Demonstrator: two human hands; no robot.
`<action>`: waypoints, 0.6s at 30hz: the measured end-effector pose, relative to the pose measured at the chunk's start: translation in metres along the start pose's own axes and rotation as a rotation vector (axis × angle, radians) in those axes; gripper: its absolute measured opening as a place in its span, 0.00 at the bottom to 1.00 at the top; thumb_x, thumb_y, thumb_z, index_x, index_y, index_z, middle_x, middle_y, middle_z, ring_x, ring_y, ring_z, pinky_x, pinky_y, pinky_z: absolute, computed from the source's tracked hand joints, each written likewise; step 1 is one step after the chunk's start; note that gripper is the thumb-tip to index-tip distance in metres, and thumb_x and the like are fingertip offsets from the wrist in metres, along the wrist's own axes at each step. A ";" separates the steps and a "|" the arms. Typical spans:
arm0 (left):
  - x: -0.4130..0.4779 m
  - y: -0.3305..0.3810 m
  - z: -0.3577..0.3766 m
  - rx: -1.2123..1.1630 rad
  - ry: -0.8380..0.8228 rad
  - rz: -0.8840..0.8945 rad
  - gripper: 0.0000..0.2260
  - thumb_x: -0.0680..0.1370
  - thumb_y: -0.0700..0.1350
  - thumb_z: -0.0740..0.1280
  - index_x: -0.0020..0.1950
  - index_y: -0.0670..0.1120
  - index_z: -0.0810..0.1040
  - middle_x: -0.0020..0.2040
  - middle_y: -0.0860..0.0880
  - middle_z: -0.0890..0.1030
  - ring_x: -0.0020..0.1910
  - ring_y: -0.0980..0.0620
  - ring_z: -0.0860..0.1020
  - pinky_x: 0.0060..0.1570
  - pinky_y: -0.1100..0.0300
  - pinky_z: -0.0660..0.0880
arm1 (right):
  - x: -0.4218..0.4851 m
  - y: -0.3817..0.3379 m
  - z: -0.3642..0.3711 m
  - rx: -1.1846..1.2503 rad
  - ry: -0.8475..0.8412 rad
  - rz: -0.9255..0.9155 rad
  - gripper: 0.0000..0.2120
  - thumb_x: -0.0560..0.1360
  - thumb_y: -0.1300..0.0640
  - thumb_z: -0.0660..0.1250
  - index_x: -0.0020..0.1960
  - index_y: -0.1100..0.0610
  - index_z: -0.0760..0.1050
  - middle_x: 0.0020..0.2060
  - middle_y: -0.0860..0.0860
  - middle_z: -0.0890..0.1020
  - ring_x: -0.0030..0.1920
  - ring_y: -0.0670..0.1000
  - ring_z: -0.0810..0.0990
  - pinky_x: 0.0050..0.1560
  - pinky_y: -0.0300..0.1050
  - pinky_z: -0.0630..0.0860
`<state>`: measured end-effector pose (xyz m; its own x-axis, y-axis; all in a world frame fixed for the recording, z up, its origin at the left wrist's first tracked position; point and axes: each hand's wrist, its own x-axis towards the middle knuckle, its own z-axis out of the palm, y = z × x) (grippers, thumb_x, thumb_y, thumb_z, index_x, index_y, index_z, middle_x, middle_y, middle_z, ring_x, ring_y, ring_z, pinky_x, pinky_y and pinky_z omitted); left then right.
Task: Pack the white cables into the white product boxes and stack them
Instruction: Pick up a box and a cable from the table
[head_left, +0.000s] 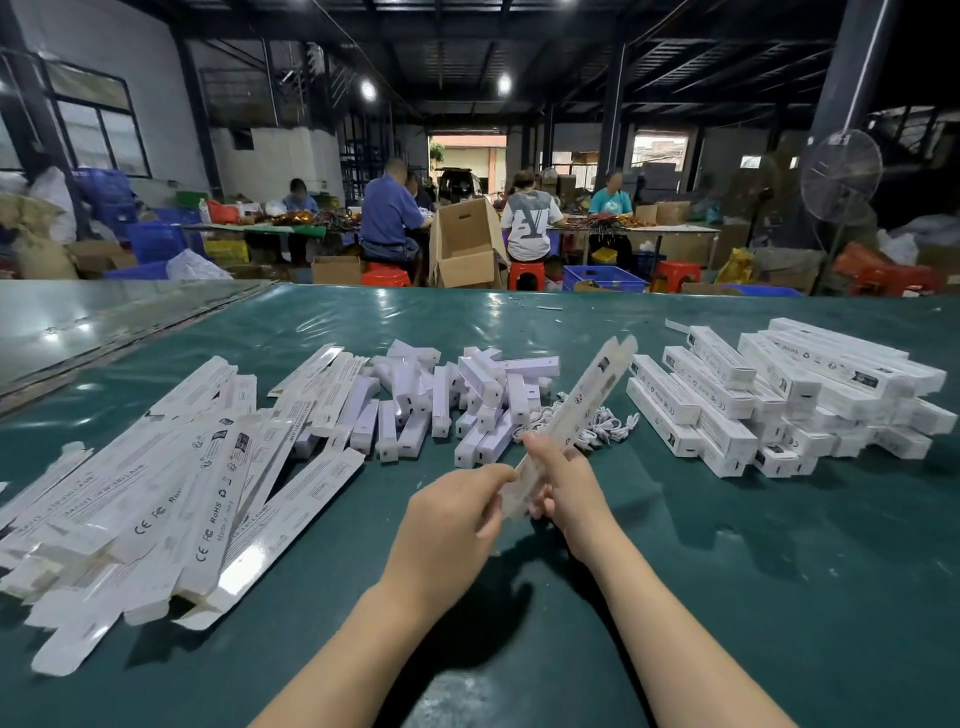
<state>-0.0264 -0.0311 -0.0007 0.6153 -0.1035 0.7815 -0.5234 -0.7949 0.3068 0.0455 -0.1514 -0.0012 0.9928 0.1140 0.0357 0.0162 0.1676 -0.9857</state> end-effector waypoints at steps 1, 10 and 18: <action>0.000 -0.002 0.000 0.004 0.039 0.005 0.10 0.65 0.33 0.67 0.45 0.40 0.81 0.36 0.48 0.82 0.35 0.56 0.75 0.37 0.61 0.72 | 0.001 0.001 0.000 -0.019 0.002 0.019 0.10 0.75 0.54 0.65 0.38 0.57 0.67 0.24 0.50 0.71 0.19 0.46 0.67 0.20 0.37 0.63; -0.002 -0.017 0.000 -0.303 0.059 -0.485 0.09 0.72 0.38 0.70 0.41 0.53 0.77 0.42 0.58 0.80 0.42 0.61 0.77 0.41 0.73 0.71 | -0.002 -0.005 -0.011 0.284 -0.246 0.122 0.09 0.78 0.59 0.56 0.46 0.61 0.73 0.34 0.55 0.83 0.33 0.52 0.82 0.35 0.47 0.79; 0.004 -0.018 0.000 -0.753 0.039 -0.721 0.10 0.74 0.33 0.65 0.37 0.45 0.78 0.37 0.50 0.80 0.36 0.52 0.79 0.32 0.62 0.78 | -0.001 -0.006 -0.016 0.495 -0.354 0.125 0.14 0.66 0.63 0.64 0.52 0.64 0.73 0.43 0.60 0.84 0.43 0.57 0.84 0.40 0.47 0.81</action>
<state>-0.0141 -0.0177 -0.0031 0.9154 0.2782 0.2910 -0.2796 -0.0808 0.9567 0.0463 -0.1679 0.0017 0.8830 0.4654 0.0608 -0.2387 0.5569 -0.7956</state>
